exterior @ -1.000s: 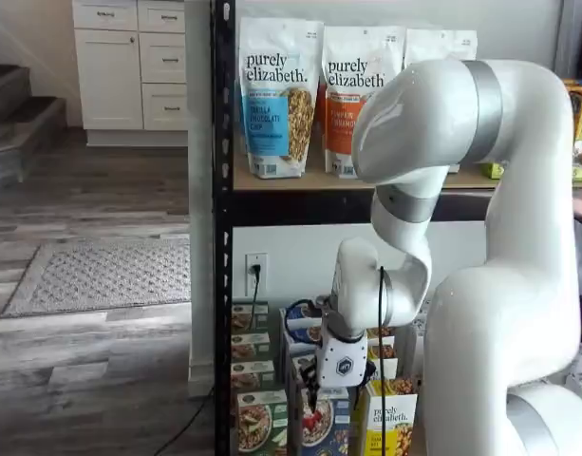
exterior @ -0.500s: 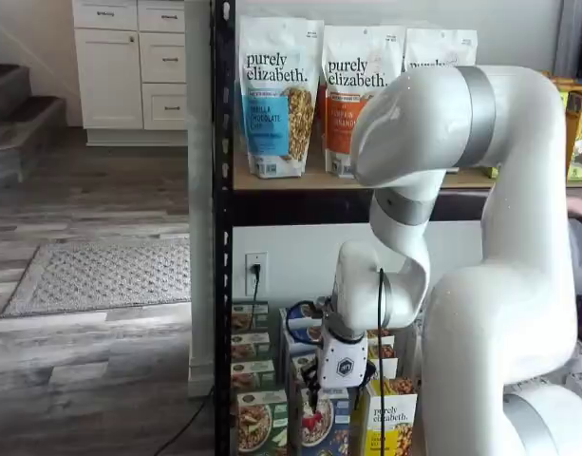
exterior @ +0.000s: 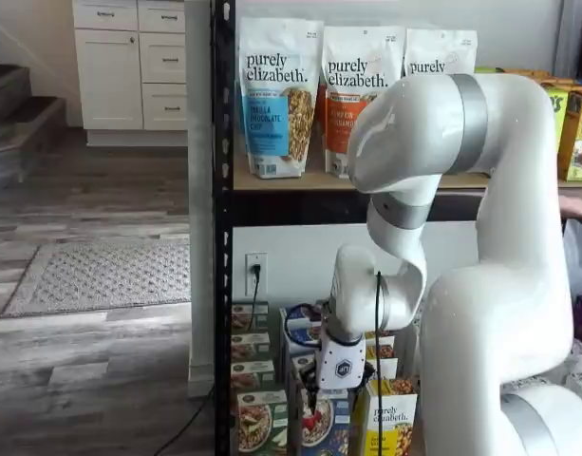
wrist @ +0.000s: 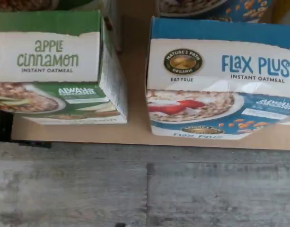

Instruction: Pick up the blue and white box that is on the bottom shelf, the second box from the left

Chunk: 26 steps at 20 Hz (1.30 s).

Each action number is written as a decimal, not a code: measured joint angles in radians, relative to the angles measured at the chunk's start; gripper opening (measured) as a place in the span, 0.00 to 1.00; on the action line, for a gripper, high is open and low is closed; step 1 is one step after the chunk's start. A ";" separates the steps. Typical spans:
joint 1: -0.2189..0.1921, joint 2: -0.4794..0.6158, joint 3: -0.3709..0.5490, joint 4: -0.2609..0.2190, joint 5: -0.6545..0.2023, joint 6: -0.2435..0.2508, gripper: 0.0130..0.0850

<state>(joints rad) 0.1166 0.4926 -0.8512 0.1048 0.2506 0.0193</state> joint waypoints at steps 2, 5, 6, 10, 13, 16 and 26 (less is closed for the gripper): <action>-0.003 0.007 -0.008 -0.037 0.002 0.032 1.00; -0.007 0.018 -0.018 -0.065 0.003 0.056 1.00; -0.008 0.020 -0.021 -0.065 0.003 0.055 1.00; -0.011 0.035 -0.034 -0.059 0.003 0.045 1.00; -0.014 0.042 -0.039 -0.061 -0.002 0.045 1.00; -0.020 0.044 -0.037 -0.069 -0.007 0.046 1.00; -0.025 0.043 -0.032 -0.055 -0.012 0.027 1.00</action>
<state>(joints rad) 0.0919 0.5360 -0.8829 0.0502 0.2391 0.0466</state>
